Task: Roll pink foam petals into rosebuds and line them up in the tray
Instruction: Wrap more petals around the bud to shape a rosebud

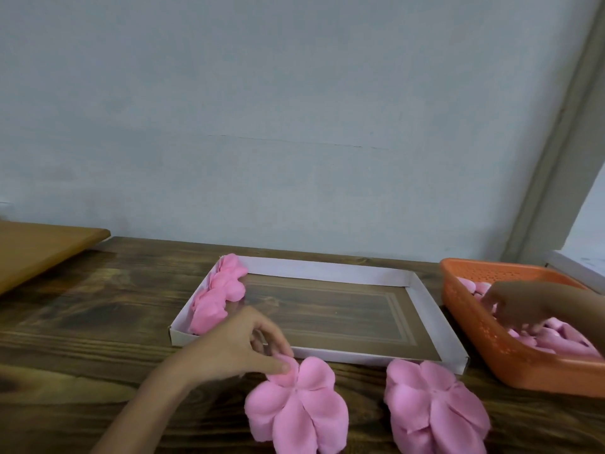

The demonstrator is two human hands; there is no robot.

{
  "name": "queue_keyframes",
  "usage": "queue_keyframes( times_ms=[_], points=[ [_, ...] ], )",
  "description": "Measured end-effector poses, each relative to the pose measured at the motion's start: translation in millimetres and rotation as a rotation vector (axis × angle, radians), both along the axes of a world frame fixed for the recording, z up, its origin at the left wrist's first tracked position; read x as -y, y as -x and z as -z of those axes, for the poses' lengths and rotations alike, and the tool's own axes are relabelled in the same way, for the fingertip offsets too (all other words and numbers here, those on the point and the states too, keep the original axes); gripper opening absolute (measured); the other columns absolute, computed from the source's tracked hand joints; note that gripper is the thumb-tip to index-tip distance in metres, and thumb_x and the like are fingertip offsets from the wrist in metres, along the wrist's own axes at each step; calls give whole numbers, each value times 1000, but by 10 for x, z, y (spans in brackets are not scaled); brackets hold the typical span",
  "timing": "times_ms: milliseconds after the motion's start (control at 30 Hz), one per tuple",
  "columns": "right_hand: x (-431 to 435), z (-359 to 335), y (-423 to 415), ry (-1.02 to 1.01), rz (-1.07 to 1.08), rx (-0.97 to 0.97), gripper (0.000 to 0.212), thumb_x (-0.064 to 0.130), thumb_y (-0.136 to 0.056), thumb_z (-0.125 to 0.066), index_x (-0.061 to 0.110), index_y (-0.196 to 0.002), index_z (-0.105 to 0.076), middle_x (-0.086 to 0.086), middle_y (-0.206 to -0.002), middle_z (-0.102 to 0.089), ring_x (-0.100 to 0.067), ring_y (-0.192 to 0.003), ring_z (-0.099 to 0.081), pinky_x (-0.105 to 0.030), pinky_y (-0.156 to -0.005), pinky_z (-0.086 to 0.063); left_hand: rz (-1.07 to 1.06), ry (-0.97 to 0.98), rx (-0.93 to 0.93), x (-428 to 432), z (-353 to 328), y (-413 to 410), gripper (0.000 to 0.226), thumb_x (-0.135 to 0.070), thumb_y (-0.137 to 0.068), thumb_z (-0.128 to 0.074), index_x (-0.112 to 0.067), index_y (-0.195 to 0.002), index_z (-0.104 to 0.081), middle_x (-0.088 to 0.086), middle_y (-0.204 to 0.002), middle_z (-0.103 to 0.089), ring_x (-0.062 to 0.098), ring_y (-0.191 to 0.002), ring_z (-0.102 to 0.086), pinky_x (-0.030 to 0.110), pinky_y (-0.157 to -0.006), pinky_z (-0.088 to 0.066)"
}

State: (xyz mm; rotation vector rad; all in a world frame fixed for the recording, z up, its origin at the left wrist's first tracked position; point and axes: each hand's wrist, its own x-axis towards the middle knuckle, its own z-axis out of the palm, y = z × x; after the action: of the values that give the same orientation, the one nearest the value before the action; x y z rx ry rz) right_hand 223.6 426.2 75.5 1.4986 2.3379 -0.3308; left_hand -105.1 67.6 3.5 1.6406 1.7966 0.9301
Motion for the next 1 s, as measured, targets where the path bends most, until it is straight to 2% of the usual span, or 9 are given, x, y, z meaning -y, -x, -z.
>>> queue_keyframes(
  times_ms=[100,200,333,500,567,667,767,900,1000],
  points=[
    [5,-10,-50,-39,-124,-32,29,10,-86,-71,37,-96,-75,2,-91,-75,-11,-70,-71,-18,-57,-54,0,-31,44,-6,-22,-17,17,-36,-76,-87,-29,-89,-80,-8,-83,-77,0,-72,-62,17,-67,-49],
    [29,-31,-92,9,-156,-133,30,12,-93,-66,39,-101,-75,9,-89,-74,-9,-82,-72,-23,-65,-59,-17,-56,73,9,-40,-11,14,-32,-78,-87,-26,-88,-79,-4,-85,-75,5,-76,-63,19,-70,-49],
    [3,-37,-108,-21,-298,-238,45,16,-101,-57,51,-79,-75,14,-84,-76,-7,-82,-69,-29,-84,-56,-28,-84,5,33,-42,-10,13,-34,-78,-88,-31,-89,-81,-7,-88,-74,4,-76,-59,17,-68,-46],
    [-21,56,-67,-102,-297,-278,40,9,-96,-63,37,-72,-78,7,-78,-78,-8,-70,-68,-28,-77,-56,-63,-113,44,40,-40,-44,17,-37,-75,-89,-33,-90,-82,-2,-80,-75,4,-69,-57,21,-63,-45],
    [11,91,-28,-112,-258,-291,34,1,-92,-62,30,-84,-78,6,-80,-78,-9,-73,-72,-27,-73,-60,-84,-142,29,39,-47,-37,15,-38,-74,-89,-32,-85,-82,-1,-82,-75,5,-69,-56,22,-62,-44],
    [48,152,5,-79,-196,-294,30,-4,-94,-58,21,-106,-67,3,-100,-75,-17,-88,-74,-29,-75,-63,-80,-159,4,62,-59,-18,20,-43,-71,-90,-30,-81,-80,1,-85,-71,9,-70,-53,21,-64,-44],
    [27,165,-6,-85,-178,-315,29,-1,-94,-59,23,-112,-62,-4,-111,-73,-21,-98,-72,-38,-87,-61,-56,-172,21,89,-92,-35,20,-40,-72,-91,-27,-81,-79,1,-83,-70,6,-67,-49,20,-63,-41],
    [-12,134,-91,-10,-53,-513,32,7,-91,-71,26,-115,-63,-4,-102,-77,-21,-89,-76,-36,-79,-63,-81,-192,76,85,-130,-70,13,-31,-76,-92,-23,-81,-83,6,-75,-73,4,-64,-51,21,-60,-41],
    [9,63,-150,27,66,-742,35,5,-85,-81,19,-114,-65,-8,-88,-81,-29,-80,-78,-37,-72,-64,-108,-198,117,89,-153,-96,10,-24,-76,-92,-22,-80,-82,7,-75,-75,8,-66,-59,23,-62,-47]
  ],
)
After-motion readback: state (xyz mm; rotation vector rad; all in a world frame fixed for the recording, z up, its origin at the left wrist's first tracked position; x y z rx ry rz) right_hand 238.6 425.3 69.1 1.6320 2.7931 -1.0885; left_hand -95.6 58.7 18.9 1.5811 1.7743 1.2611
